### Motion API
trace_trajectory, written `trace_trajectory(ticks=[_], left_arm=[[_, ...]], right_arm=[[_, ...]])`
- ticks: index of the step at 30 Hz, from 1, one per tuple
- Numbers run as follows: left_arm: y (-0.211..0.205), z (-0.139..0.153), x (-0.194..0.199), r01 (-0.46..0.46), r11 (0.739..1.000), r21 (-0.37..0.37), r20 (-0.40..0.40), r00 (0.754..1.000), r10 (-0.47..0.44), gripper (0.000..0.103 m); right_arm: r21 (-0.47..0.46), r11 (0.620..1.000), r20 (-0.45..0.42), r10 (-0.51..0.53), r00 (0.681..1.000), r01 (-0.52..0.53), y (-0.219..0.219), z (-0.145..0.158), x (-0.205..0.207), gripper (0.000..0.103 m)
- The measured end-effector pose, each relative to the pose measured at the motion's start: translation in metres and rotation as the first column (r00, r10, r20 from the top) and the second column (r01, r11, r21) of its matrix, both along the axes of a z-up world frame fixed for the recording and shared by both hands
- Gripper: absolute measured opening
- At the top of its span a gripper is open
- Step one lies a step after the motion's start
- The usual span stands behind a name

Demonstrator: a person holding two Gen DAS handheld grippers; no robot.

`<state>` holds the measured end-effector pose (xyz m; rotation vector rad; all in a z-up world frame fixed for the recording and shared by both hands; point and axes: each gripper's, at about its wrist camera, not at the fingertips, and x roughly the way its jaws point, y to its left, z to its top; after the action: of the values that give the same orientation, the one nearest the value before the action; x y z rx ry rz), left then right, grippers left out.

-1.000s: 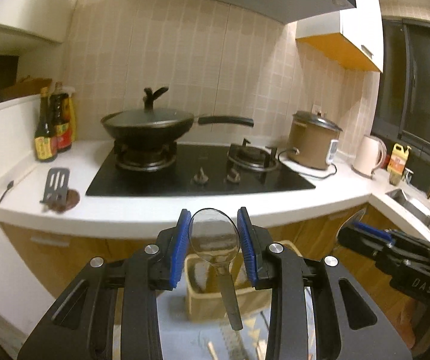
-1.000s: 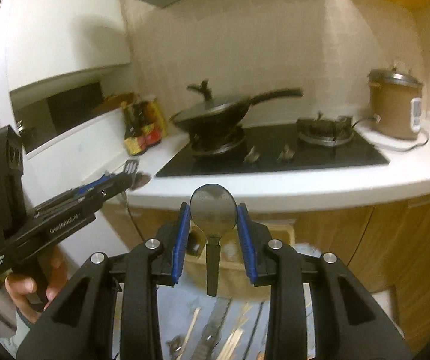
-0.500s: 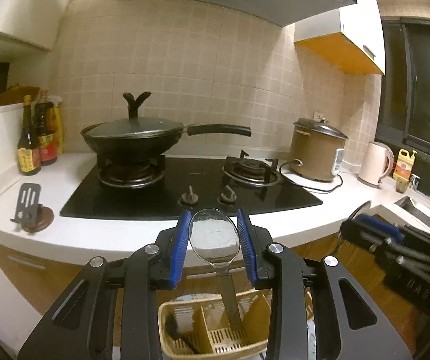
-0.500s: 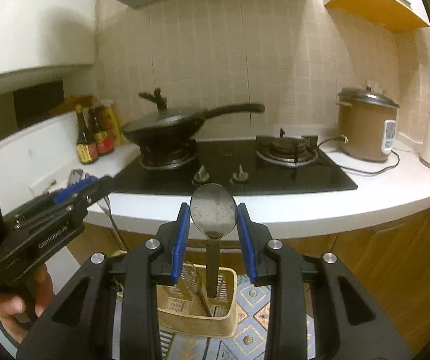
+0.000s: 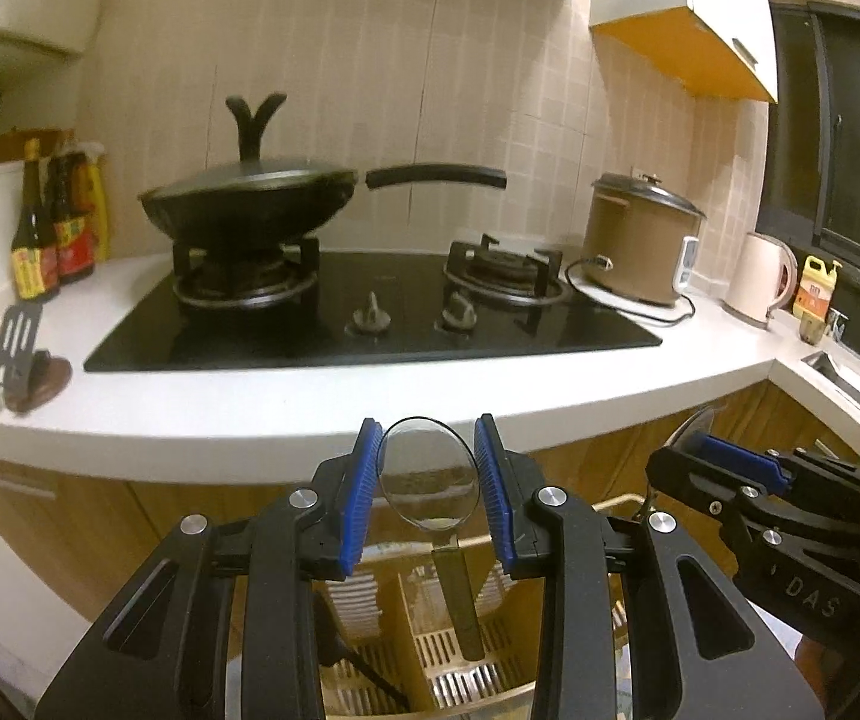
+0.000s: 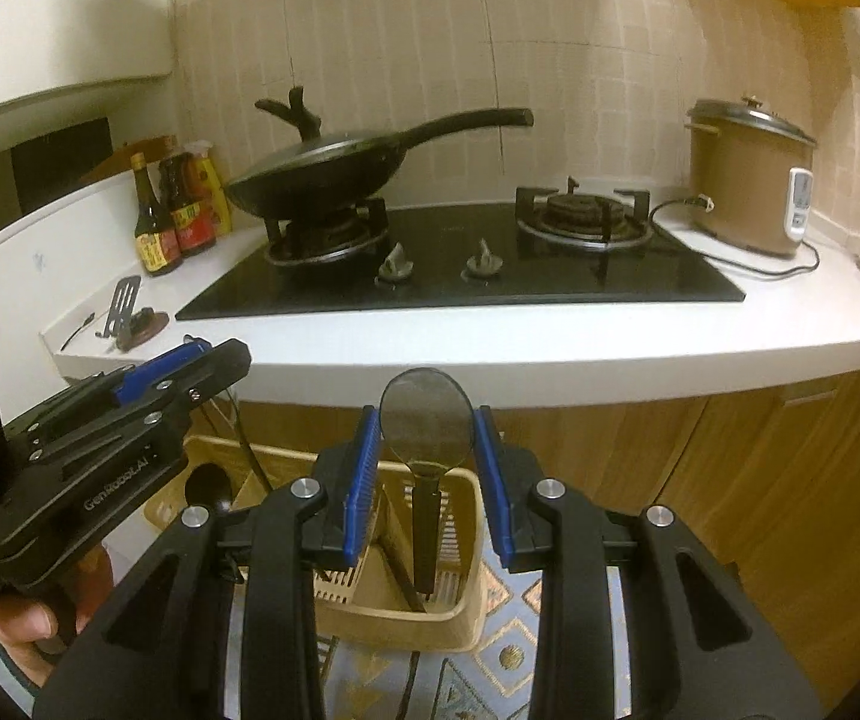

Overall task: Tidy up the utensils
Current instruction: 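Lift both spoons over the beige caddy and open both tools to release them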

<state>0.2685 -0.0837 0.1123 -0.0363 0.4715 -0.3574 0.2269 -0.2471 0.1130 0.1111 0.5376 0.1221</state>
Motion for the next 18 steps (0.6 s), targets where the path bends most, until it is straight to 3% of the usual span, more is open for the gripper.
trace_trajectory(ticks=[15, 16, 17, 18], left_arm=[[0.019, 0.011, -0.021, 0.039, 0.999, -0.029, -0.047, 0.998, -0.041, 0.038], [0.021, 0.012, -0.023, 0.039, 0.999, -0.032, -0.050, 0.998, -0.041, 0.038], [0.023, 0.014, -0.027, 0.038, 0.999, -0.035, -0.051, 0.998, -0.040, 0.039], [0.026, 0.015, -0.032, 0.037, 0.999, -0.035, -0.050, 0.998, -0.039, 0.039]], right_arm=[[0.082, 0.996, -0.064, 0.034, 0.997, -0.028, -0.006, 0.003, -0.020, 0.030], [0.082, 0.996, -0.065, 0.033, 0.997, -0.028, -0.006, 0.004, -0.022, 0.035], [0.084, 0.996, -0.064, 0.031, 0.997, -0.025, -0.006, 0.006, -0.026, 0.047], [0.089, 0.996, -0.059, 0.029, 0.998, -0.024, -0.007, 0.008, -0.029, 0.051]])
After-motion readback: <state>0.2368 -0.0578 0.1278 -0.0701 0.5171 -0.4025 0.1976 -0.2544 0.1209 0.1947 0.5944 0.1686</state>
